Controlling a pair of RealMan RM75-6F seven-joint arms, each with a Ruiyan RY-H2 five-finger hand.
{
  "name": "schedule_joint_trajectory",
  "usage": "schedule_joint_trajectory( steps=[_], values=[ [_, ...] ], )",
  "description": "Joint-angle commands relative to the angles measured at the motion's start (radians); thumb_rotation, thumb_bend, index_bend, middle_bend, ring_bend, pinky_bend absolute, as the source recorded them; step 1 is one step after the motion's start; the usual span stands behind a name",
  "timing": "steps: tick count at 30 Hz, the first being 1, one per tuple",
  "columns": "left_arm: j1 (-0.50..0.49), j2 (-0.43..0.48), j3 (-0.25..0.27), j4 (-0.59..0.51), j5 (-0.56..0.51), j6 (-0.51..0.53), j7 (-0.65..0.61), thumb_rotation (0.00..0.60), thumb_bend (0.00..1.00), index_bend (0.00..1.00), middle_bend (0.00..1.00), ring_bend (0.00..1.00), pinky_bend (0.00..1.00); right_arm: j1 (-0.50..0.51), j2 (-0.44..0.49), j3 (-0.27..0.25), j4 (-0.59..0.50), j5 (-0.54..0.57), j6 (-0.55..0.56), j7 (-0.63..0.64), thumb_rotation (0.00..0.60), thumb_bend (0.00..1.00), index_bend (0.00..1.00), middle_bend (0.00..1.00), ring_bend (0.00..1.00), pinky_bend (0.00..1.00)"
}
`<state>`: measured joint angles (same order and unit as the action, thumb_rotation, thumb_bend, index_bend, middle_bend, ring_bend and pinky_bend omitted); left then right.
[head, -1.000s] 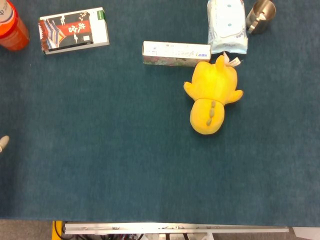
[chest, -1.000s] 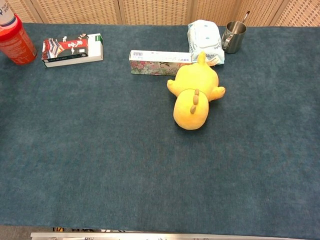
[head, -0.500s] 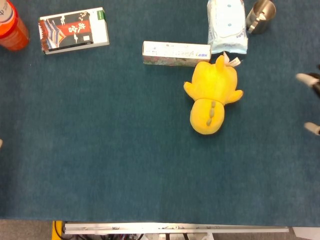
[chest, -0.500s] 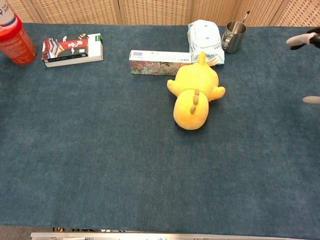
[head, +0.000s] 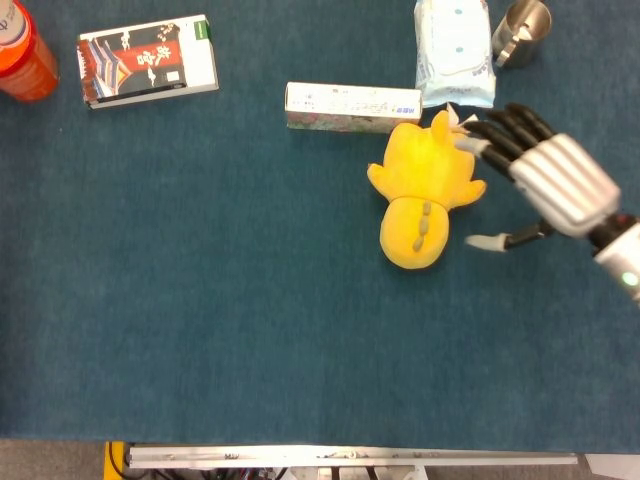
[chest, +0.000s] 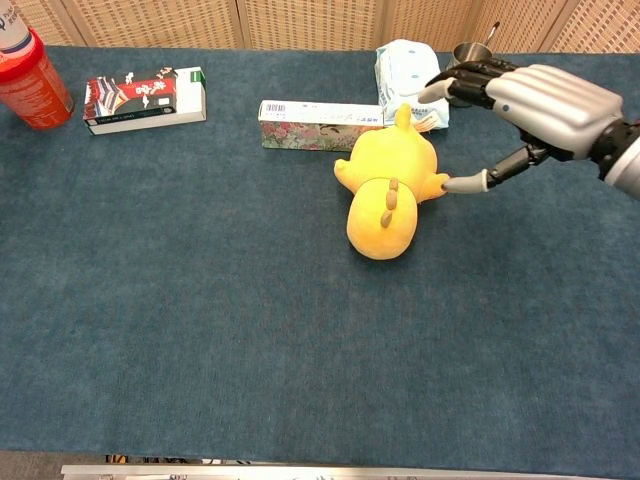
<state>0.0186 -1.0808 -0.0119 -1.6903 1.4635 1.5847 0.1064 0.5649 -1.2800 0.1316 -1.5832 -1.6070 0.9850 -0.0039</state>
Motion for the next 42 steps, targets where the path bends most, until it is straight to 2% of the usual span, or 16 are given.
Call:
schedule_joint_trajectory(
  steps=[1,6,18,33,42],
  values=[
    [0.006,0.003,0.001,-0.003,-0.001,0.006,-0.005,0.600,0.14,0.09,0.10,0.08,0.00,0.039,-0.046,0.010,0.045,0.000,-0.022,0.024,0.163,0.00,0.17,0.10,0.00,0.00],
    [0.014,0.006,0.000,-0.005,0.000,0.012,-0.014,0.600,0.14,0.09,0.10,0.08,0.00,0.095,-0.117,0.018,0.137,-0.003,-0.045,0.045,0.126,0.00,0.16,0.10,0.00,0.00],
    [0.023,0.014,0.001,-0.009,-0.001,0.005,-0.031,0.600,0.13,0.09,0.10,0.08,0.00,0.196,-0.302,-0.006,0.413,-0.028,-0.051,0.091,0.124,0.00,0.12,0.08,0.00,0.00],
    [0.029,0.023,0.004,-0.009,-0.004,-0.010,-0.059,0.600,0.14,0.09,0.10,0.08,0.00,0.263,-0.467,-0.060,0.695,-0.061,-0.031,0.098,0.126,0.00,0.09,0.08,0.00,0.00],
    [0.027,0.030,0.010,-0.009,-0.003,-0.031,-0.073,0.600,0.14,0.09,0.10,0.08,0.00,0.280,-0.544,-0.076,0.864,-0.050,-0.022,0.123,0.124,0.00,0.08,0.07,0.00,0.00]
  ],
)
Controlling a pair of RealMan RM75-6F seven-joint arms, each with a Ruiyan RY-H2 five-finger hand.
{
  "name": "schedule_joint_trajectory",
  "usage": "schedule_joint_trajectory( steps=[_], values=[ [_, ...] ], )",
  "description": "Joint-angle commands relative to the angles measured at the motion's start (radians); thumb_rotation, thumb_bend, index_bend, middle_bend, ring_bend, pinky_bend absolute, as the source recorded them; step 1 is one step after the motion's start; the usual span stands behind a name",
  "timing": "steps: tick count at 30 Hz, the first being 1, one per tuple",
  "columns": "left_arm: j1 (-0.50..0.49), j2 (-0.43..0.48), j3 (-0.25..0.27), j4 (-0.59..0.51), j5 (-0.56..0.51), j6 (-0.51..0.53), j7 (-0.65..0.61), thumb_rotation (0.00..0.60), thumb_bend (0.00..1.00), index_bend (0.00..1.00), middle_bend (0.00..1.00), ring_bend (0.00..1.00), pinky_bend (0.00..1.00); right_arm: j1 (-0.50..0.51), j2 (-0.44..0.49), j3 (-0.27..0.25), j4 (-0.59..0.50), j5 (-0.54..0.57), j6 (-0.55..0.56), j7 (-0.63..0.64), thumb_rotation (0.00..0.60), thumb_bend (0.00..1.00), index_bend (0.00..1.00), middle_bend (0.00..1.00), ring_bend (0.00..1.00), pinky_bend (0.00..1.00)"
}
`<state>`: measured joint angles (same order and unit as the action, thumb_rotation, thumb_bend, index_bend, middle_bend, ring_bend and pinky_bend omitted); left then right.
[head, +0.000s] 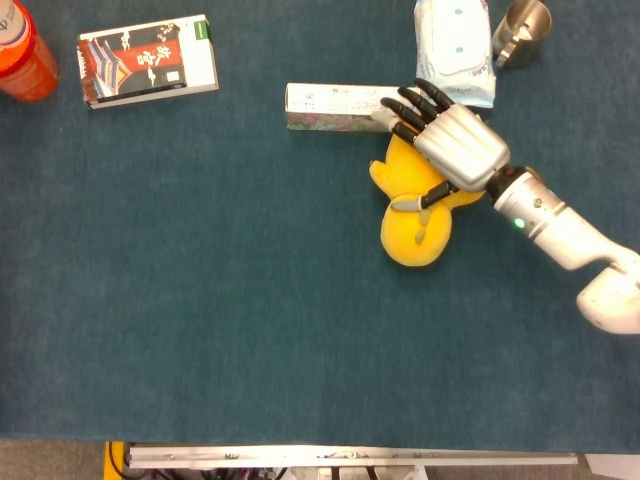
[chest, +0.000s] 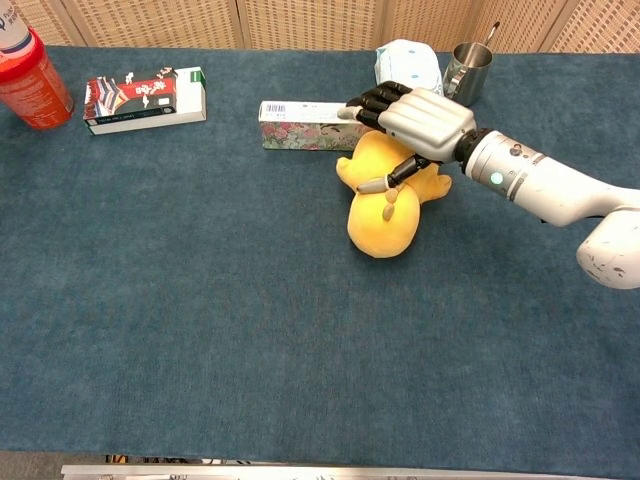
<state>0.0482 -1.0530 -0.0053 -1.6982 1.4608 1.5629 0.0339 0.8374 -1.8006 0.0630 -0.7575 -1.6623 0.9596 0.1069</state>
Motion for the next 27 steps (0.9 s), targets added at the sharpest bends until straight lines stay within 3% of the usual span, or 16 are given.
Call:
schedule_joint_trajectory(
  steps=[1,8,20,27],
  values=[
    [-0.004,0.003,0.005,-0.002,0.001,-0.014,-0.001,0.600,0.14,0.09,0.10,0.08,0.00,0.008,-0.029,-0.009,0.054,0.007,0.006,0.015,0.125,0.00,0.08,0.07,0.00,0.00],
    [-0.005,0.005,0.003,-0.004,0.008,-0.013,-0.009,0.600,0.14,0.10,0.10,0.08,0.00,0.012,-0.039,-0.001,0.089,0.029,0.024,0.074,0.123,0.00,0.06,0.07,0.00,0.00],
    [-0.004,0.006,0.003,-0.008,0.010,-0.015,-0.008,0.600,0.13,0.10,0.10,0.08,0.00,0.006,0.034,0.027,-0.056,0.083,0.042,0.213,0.115,0.00,0.04,0.04,0.00,0.00],
    [-0.002,0.008,0.003,-0.009,0.008,-0.015,-0.012,0.600,0.14,0.10,0.10,0.08,0.00,0.012,0.020,0.029,-0.063,0.108,0.007,0.210,0.081,0.00,0.00,0.00,0.00,0.00]
  ],
)
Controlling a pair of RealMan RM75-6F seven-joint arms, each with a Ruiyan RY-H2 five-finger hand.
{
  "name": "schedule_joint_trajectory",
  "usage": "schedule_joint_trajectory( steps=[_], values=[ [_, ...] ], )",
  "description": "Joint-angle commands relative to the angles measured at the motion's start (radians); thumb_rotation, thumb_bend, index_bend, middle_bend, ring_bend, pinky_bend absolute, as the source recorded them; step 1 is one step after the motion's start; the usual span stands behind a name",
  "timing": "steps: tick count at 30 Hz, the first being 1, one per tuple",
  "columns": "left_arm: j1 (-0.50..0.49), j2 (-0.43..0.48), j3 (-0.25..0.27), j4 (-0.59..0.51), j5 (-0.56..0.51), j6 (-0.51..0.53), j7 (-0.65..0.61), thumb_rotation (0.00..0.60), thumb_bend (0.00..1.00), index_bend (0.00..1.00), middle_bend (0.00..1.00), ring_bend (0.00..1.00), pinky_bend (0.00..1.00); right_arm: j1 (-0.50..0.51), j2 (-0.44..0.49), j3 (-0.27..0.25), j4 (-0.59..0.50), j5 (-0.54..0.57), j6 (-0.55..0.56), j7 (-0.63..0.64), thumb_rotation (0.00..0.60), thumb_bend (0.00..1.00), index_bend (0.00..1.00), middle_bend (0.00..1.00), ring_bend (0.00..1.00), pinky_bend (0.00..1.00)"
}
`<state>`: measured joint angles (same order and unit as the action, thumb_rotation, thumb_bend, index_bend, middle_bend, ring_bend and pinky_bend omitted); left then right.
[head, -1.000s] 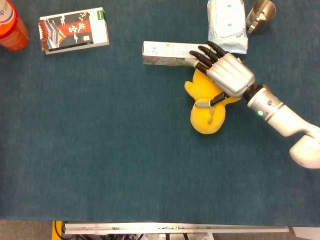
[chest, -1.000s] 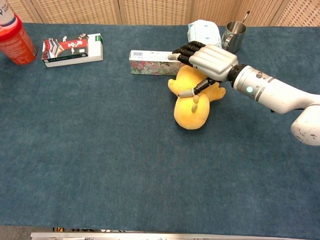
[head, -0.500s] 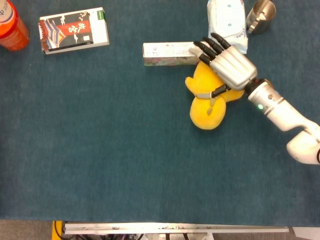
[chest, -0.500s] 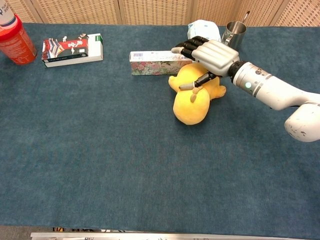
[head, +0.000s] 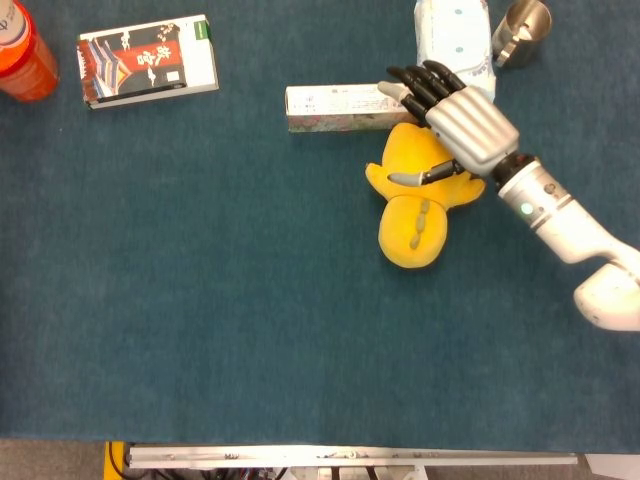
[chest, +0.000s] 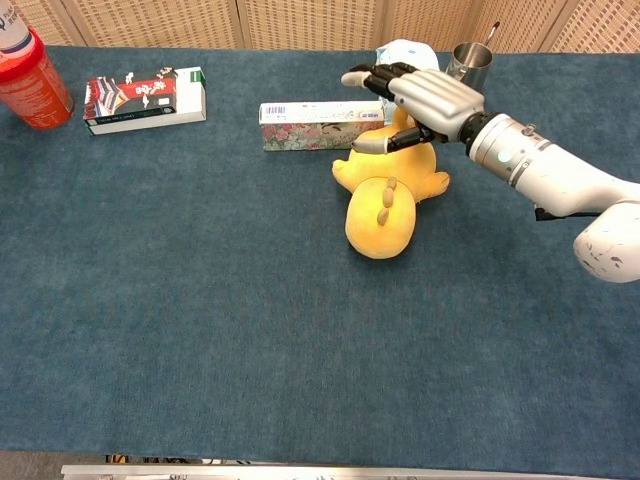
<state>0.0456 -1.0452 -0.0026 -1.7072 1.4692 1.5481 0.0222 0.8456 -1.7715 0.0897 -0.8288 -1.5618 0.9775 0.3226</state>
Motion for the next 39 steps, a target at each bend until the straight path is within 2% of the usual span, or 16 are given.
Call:
schedule_joint_trajectory(
  steps=[1,11,22,28,39],
  values=[
    [0.001,0.001,0.000,0.001,-0.002,0.000,-0.001,0.600,0.13,0.10,0.10,0.08,0.00,0.007,-0.017,0.005,0.018,0.015,-0.021,-0.007,0.077,0.00,0.00,0.00,0.00,0.00],
    [0.000,0.003,-0.004,0.005,-0.013,-0.007,-0.008,0.600,0.13,0.10,0.10,0.08,0.00,0.040,-0.109,0.008,0.149,0.031,-0.067,-0.014,0.079,0.00,0.00,0.00,0.00,0.00],
    [0.002,0.002,-0.005,0.013,-0.016,-0.009,-0.014,0.600,0.14,0.10,0.10,0.08,0.00,0.056,-0.147,0.003,0.243,0.040,-0.099,-0.017,0.077,0.00,0.00,0.00,0.00,0.00],
    [0.001,0.003,-0.005,0.012,-0.012,-0.009,-0.017,0.600,0.14,0.10,0.10,0.08,0.00,0.050,-0.121,0.011,0.223,0.041,-0.062,-0.001,0.077,0.00,0.00,0.00,0.00,0.00],
    [0.003,0.004,-0.003,0.013,-0.004,-0.004,-0.021,0.600,0.14,0.10,0.10,0.08,0.00,0.041,-0.075,0.001,0.100,0.029,-0.023,-0.031,0.077,0.00,0.00,0.00,0.00,0.00]
  ],
)
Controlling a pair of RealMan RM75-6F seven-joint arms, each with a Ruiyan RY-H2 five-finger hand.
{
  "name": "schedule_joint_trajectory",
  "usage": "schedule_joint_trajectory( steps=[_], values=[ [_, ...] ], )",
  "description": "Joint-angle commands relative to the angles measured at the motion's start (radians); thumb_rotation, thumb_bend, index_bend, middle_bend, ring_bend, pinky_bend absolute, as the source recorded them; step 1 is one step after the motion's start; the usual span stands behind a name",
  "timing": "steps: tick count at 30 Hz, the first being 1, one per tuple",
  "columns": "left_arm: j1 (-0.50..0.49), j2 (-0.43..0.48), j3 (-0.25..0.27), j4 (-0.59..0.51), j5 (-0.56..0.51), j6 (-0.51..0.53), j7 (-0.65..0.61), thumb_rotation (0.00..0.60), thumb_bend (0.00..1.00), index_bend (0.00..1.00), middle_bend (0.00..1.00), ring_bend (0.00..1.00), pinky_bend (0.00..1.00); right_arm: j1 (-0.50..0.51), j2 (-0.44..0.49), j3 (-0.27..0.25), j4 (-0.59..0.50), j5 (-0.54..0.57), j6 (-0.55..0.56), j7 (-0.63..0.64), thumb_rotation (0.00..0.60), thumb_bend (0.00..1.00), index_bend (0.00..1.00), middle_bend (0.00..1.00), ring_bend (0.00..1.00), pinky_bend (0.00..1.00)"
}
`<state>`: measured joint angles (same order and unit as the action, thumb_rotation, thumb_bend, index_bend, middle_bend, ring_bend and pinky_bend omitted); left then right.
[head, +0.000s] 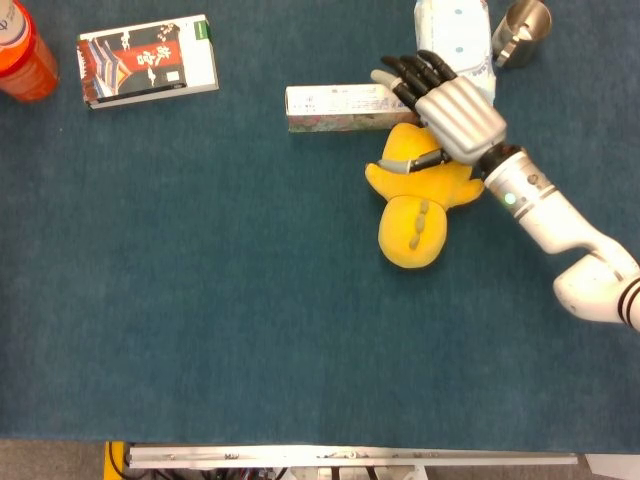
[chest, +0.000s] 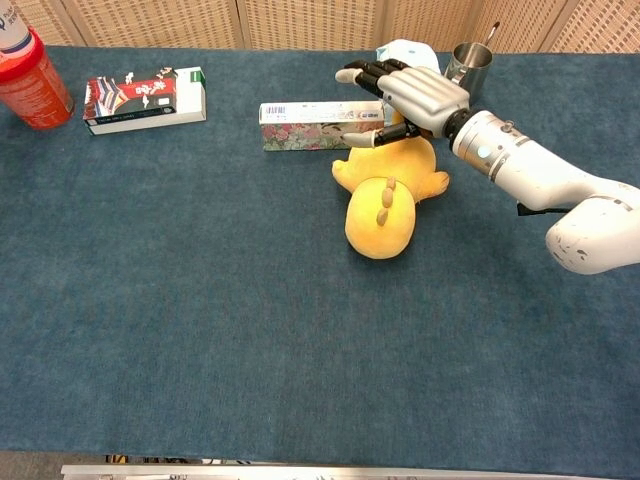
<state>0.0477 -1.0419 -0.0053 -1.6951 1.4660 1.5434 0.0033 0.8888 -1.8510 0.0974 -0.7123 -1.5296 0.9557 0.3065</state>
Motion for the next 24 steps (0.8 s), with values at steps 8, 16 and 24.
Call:
schedule_joint_trajectory(
  steps=[8,16,24],
  values=[
    [0.004,0.001,-0.002,0.007,-0.008,0.001,-0.008,0.600,0.13,0.10,0.10,0.08,0.00,0.005,-0.030,-0.009,0.015,0.015,-0.049,-0.047,0.077,0.00,0.00,0.00,0.00,0.00],
    [0.001,0.001,-0.004,0.007,-0.008,-0.003,-0.009,0.600,0.14,0.10,0.10,0.08,0.00,0.015,-0.066,-0.004,0.102,0.030,-0.086,-0.044,0.077,0.00,0.00,0.00,0.00,0.00],
    [-0.001,0.000,-0.004,0.007,-0.006,-0.005,-0.007,0.600,0.14,0.10,0.10,0.08,0.00,0.011,-0.039,0.007,0.104,0.025,-0.037,-0.019,0.076,0.00,0.00,0.00,0.00,0.00]
  ],
)
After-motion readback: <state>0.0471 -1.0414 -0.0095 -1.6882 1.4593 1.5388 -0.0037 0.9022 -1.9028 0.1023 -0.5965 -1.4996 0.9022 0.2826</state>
